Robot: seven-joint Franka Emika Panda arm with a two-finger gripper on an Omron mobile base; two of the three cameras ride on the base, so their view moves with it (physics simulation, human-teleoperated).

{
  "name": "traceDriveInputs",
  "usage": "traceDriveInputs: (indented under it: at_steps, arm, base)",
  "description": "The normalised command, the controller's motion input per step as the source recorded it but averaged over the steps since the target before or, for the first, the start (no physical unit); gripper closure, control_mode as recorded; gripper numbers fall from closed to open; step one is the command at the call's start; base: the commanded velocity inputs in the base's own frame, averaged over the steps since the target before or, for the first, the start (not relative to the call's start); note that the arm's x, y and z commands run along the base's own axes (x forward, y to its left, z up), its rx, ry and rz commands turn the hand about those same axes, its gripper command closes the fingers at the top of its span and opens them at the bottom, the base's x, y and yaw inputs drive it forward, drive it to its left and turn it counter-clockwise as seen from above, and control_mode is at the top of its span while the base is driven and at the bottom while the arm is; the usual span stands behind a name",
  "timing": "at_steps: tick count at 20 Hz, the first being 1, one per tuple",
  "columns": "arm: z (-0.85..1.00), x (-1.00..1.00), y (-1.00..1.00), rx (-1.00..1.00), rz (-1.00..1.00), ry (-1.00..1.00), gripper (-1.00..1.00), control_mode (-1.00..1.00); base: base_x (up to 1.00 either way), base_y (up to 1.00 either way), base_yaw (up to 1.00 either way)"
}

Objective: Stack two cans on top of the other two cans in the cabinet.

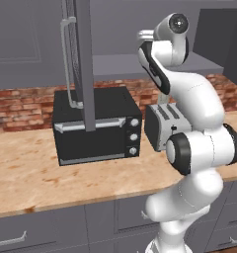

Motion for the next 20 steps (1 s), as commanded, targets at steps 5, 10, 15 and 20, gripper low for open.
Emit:
traceDriveInputs:
  at_steps: [5, 10, 15, 20]
  arm:
    - [0.0, -0.65, 0.0, 0.0, 0.0, 0.0, -1.0, -1.0]
    - [0.0, -0.96, 0.0, 0.0, 0.0, 0.0, -1.0, -1.0]
    - [0.0, -1.0, 0.0, 0.0, -0.04, 0.0, -1.0, -1.0]
    - [0.0, -0.99, 0.05, 0.0, -0.06, 0.02, -1.0, -1.0]
  base:
    - [0.0, 0.0, 0.0]
    - [0.0, 0.0, 0.0]
    - [0.0, 0.0, 0.0]
    - [0.0, 0.0, 0.0]
